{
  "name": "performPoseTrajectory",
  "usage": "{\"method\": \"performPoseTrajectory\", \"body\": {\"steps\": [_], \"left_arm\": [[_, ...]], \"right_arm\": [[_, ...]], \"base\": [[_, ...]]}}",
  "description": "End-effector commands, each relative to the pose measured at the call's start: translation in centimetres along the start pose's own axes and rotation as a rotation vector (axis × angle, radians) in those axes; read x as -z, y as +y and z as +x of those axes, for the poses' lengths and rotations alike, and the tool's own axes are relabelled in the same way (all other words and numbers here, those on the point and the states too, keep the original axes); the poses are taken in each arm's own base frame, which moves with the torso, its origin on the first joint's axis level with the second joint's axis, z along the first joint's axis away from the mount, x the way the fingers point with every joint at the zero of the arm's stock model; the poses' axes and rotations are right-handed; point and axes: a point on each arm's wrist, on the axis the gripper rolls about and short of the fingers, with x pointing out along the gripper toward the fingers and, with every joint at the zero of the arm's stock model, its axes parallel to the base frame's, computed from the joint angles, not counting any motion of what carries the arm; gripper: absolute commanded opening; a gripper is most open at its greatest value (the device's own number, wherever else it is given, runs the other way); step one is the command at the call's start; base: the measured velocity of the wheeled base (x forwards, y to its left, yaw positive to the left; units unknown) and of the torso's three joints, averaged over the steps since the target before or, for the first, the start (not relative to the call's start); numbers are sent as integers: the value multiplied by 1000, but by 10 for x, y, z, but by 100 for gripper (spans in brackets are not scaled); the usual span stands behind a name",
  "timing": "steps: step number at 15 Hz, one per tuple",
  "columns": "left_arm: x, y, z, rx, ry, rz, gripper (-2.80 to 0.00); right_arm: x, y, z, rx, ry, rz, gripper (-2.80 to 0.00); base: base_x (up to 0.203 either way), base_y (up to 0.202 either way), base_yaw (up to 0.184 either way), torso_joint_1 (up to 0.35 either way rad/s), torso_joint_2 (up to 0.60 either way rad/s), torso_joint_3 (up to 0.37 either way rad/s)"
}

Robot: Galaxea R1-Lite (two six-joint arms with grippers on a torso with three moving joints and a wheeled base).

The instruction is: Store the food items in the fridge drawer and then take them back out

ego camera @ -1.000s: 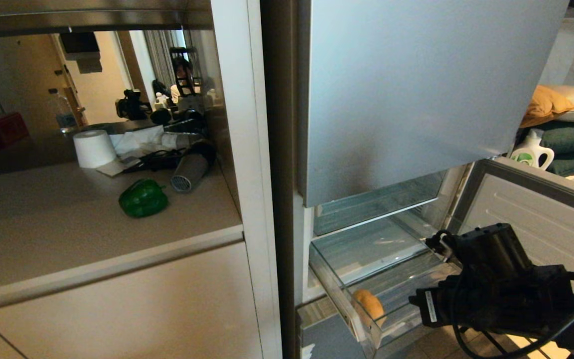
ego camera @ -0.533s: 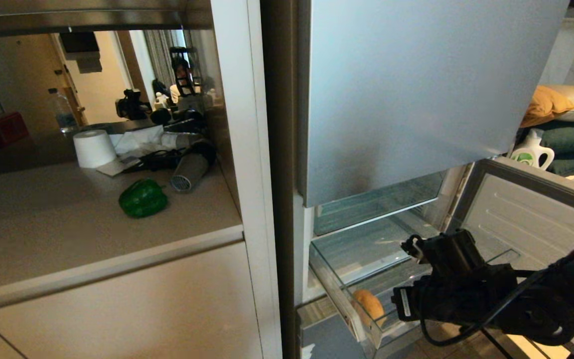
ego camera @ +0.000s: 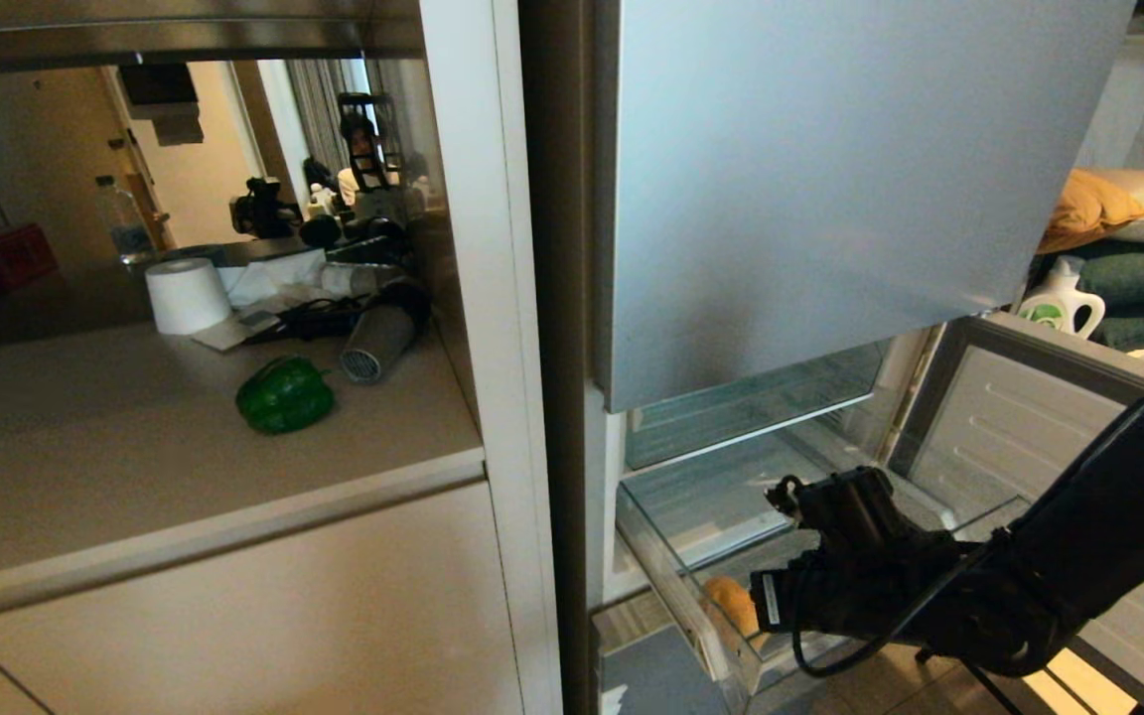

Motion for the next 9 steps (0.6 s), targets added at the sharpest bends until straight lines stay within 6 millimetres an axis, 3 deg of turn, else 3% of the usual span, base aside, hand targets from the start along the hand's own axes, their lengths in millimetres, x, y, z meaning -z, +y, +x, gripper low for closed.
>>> {"method": "performPoseTrajectory", "body": {"steps": [1, 9], "left_arm": [[3, 0, 1, 0, 11, 0, -280], [3, 0, 1, 0, 12, 0, -280]], "right_arm": [[-2, 1, 9, 1, 3, 24, -280], [-5, 3, 36, -7, 55, 84, -280]], "base": [[0, 0, 0, 0, 0, 0], [0, 0, 0, 0, 0, 0]]}}
